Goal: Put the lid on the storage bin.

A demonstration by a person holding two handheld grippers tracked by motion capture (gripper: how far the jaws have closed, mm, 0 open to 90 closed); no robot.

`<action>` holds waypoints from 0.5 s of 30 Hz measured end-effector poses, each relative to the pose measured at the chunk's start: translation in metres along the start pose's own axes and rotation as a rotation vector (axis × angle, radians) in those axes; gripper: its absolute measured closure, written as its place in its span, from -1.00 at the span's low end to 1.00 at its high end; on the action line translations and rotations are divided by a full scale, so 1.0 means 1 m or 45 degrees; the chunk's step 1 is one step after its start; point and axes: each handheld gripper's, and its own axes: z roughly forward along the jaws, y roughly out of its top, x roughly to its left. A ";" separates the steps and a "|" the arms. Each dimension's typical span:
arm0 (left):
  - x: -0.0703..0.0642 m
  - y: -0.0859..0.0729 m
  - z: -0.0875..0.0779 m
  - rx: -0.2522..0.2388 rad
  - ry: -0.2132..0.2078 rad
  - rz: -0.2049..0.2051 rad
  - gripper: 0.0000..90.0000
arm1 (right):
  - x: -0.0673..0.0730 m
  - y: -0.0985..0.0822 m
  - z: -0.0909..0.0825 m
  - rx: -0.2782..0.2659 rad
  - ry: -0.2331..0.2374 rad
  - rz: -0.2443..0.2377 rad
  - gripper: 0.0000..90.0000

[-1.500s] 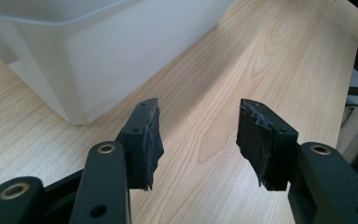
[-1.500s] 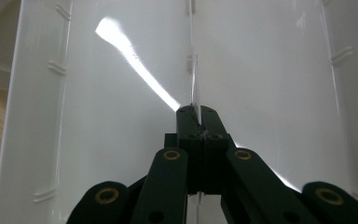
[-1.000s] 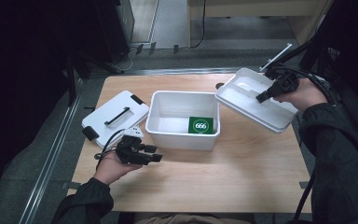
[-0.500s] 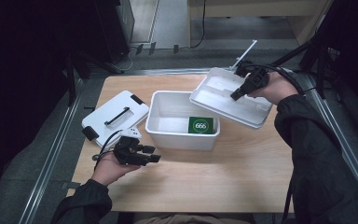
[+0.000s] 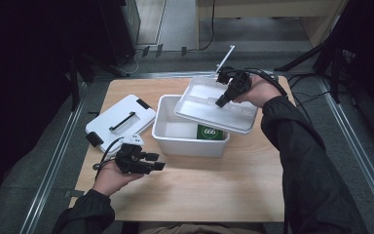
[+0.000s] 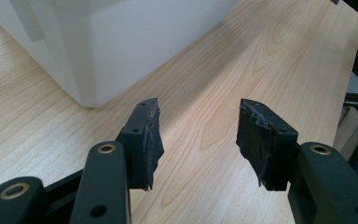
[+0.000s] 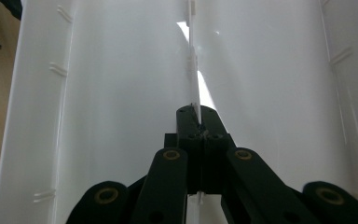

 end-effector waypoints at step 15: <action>0.001 -0.001 -0.001 -0.008 -0.010 -0.003 0.08 | 0.014 0.029 0.043 -0.001 0.093 -0.138 1.00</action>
